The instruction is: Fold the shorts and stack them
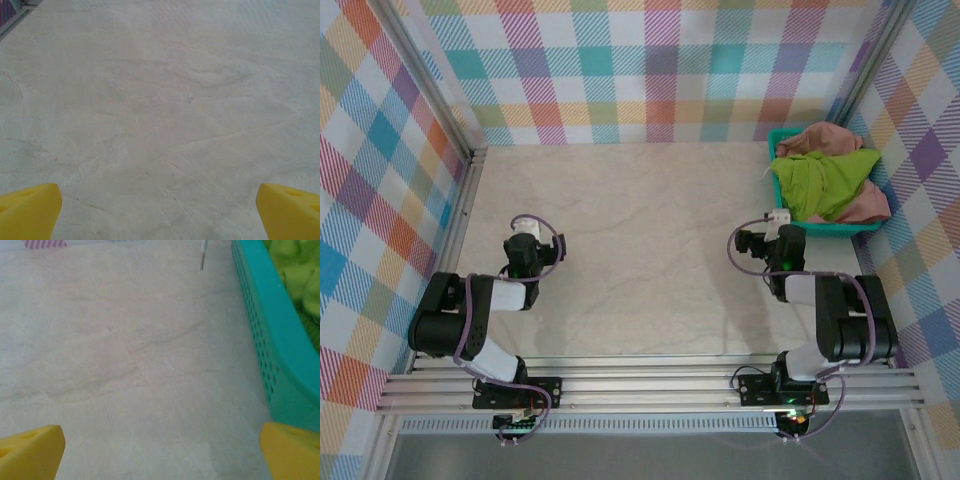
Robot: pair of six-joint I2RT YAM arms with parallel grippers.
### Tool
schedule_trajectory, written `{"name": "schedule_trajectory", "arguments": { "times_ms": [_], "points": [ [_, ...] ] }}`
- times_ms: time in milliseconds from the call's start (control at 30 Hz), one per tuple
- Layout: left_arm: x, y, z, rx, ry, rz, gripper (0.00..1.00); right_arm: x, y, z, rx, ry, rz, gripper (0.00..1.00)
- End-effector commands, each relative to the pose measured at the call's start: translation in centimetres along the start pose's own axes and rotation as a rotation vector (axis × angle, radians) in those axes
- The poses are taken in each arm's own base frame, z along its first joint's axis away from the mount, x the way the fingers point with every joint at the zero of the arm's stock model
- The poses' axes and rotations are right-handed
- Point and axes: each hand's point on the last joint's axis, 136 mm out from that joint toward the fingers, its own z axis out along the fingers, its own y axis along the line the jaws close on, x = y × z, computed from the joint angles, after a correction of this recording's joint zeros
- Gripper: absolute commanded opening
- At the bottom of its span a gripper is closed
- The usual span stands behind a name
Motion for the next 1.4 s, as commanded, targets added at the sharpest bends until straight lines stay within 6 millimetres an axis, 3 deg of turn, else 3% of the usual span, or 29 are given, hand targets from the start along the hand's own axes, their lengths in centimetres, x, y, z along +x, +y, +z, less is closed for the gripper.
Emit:
{"name": "schedule_trajectory", "arguments": {
  "times_ms": [0, 167, 233, 333, 500, 633, 733, 933, 1167, 1367],
  "points": [
    [-4.5, 0.3, -2.3, -0.006, -0.074, -0.022, 1.0, -4.9, 0.7, -2.5, 0.006, -0.001, 0.041, 1.0],
    [-8.9, 2.5, -7.9, -0.088, -0.131, -0.154, 1.0, -10.1, 1.8, -7.5, -0.013, -0.056, 0.126, 0.99],
    [-10.1, 2.9, -10.3, -0.091, -0.134, -0.214, 1.0, -11.1, 1.4, -8.7, 0.011, -0.051, 0.151, 0.99],
    [-11.9, 3.0, -13.6, -0.054, -0.173, -0.276, 1.0, -12.1, 0.8, -9.3, 0.058, 0.008, 0.17, 0.99],
    [-13.0, 2.0, -17.2, 0.051, -0.186, -0.355, 1.0, -13.1, -0.7, -9.1, 0.132, 0.043, 0.22, 1.0],
    [-13.9, 0.3, -19.2, 0.17, -0.168, -0.392, 1.0, -14.3, -4.5, -7.0, 0.222, 0.127, 0.317, 1.0],
    [-13.5, -0.5, -20.3, 0.218, -0.12, -0.392, 1.0, -14.6, -7.6, -5.1, 0.327, 0.194, 0.335, 0.99],
    [-12.4, -2.8, -21.2, 0.344, -0.043, -0.355, 1.0, -13.6, -12.3, -1.1, 0.442, 0.291, 0.385, 1.0],
    [-12.8, -3.3, -22.8, 0.384, -0.015, -0.37, 1.0, -11.2, -13.6, 3.6, 0.463, 0.38, 0.374, 0.9],
    [-12.0, -2.9, -23.8, 0.367, 0.012, -0.296, 1.0, -9.0, -14.5, 5.9, 0.478, 0.445, 0.338, 0.68]
  ]
}}
